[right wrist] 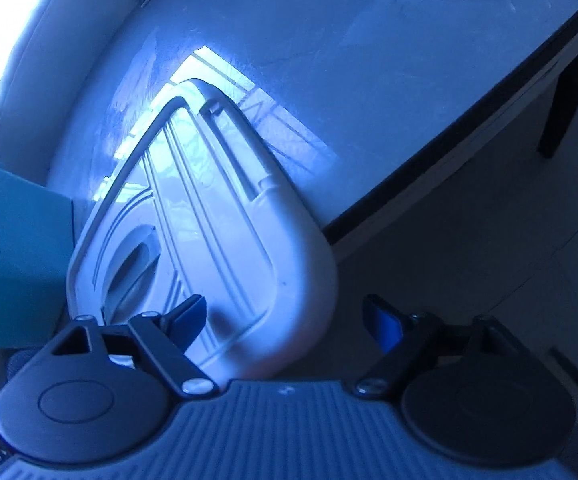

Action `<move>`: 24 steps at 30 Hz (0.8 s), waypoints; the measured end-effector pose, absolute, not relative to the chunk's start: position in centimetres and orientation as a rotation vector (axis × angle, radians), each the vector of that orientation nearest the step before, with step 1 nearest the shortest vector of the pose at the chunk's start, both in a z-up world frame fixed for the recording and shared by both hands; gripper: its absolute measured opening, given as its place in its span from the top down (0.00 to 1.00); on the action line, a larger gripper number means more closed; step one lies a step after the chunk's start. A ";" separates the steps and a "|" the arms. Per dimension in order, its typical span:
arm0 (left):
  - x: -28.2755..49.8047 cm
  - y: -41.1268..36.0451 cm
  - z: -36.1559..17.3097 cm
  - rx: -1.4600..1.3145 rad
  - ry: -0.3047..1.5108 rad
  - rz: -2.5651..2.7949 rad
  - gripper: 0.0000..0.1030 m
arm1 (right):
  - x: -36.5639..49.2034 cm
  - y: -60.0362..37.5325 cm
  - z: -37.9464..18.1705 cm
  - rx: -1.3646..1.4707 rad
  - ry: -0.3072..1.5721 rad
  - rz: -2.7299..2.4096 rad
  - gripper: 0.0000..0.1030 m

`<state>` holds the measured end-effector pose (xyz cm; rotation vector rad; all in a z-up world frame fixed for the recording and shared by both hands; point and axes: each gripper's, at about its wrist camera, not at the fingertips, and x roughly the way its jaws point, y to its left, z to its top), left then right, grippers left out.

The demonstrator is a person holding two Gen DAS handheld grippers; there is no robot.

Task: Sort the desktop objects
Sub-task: 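Grip the lid rim with both tools and tilt it up on edge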

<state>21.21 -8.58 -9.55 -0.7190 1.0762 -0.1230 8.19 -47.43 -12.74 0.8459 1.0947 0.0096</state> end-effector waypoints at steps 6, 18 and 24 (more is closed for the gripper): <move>21.2 -8.5 -9.3 -0.699 1.068 -0.110 0.36 | 8.4 -47.0 -13.1 0.889 1.081 0.052 0.43; 19.5 -7.2 -5.7 -0.673 0.955 -0.122 0.41 | 4.6 -44.0 -10.9 0.876 0.956 0.135 0.59; 18.0 -6.7 -3.5 -0.663 0.904 -0.129 0.46 | 3.5 -42.5 -8.9 0.846 0.909 0.133 0.59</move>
